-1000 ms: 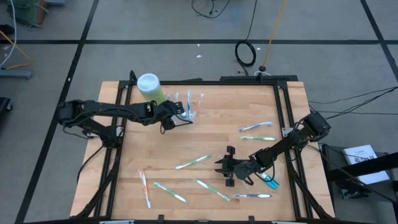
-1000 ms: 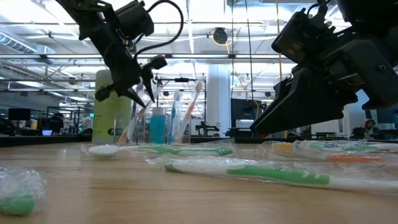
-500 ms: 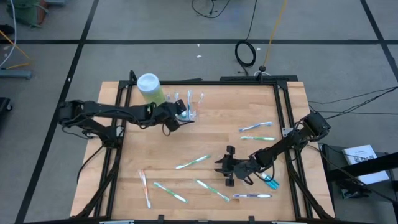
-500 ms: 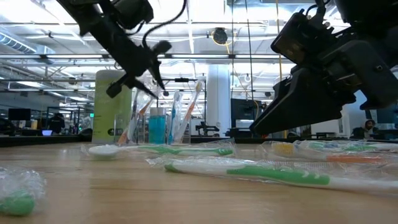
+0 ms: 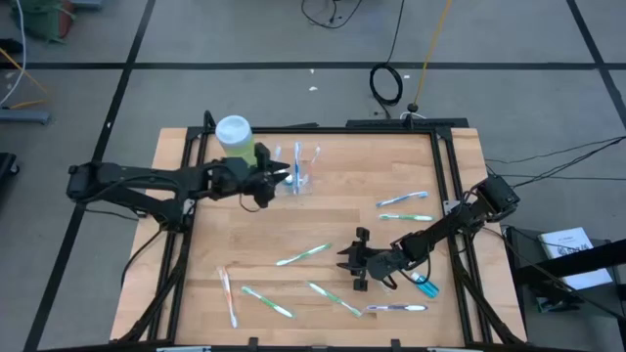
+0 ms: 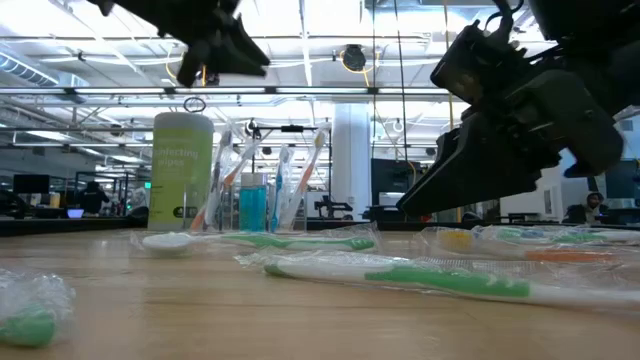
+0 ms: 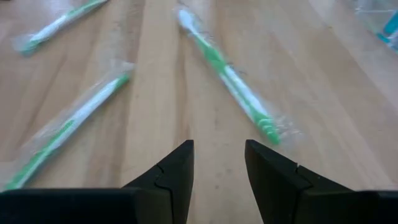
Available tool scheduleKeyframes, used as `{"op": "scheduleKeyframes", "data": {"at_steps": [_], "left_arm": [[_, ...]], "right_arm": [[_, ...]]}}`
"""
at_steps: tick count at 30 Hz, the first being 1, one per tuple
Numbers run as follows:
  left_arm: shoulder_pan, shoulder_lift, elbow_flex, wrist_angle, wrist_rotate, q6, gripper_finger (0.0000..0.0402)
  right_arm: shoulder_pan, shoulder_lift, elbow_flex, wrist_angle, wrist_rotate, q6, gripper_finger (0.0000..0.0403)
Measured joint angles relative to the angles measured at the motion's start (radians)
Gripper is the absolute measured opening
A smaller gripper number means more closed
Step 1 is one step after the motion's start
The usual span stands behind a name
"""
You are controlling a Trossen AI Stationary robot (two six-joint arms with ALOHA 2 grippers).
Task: Pick & Place toothbrushing station
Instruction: Put the green toothbrush into the transparent organizer
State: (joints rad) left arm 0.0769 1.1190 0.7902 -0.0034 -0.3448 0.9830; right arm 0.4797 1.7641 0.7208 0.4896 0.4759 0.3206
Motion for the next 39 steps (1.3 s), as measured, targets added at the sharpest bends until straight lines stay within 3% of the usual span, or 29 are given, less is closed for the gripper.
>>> {"op": "scheduleKeyframes", "data": {"at_steps": [9, 16, 23, 31, 37, 39], "left_arm": [[0.000, -0.193, 0.000, -0.074, -0.054, -0.623, 0.0131], [0.000, -0.278, 0.000, -0.258, -0.074, -0.899, 0.0131], [0.000, -0.255, 0.000, -0.411, -0.053, -1.055, 0.0131], [-0.012, -0.155, 0.000, -0.437, 0.166, -1.124, 0.0131], [-0.080, -0.037, 0.000, -0.374, 0.155, -1.147, 0.0131], [-0.111, -0.003, 0.000, -0.353, 0.153, -1.147, 0.0131]], "right_arm": [[-0.054, 0.000, 0.000, 0.008, 0.174, 0.035, 0.0134], [-0.111, 0.000, 0.000, 0.005, 0.178, 0.071, 0.0134], [-0.164, 0.000, 0.000, -0.047, 0.177, 0.117, 0.0134], [-0.173, 0.000, -0.001, -0.091, 0.175, 0.105, 0.0134], [-0.173, 0.000, -0.002, -0.091, 0.171, 0.101, 0.0134], [-0.173, 0.000, -0.002, -0.090, 0.125, 0.071, 0.0134]]}}
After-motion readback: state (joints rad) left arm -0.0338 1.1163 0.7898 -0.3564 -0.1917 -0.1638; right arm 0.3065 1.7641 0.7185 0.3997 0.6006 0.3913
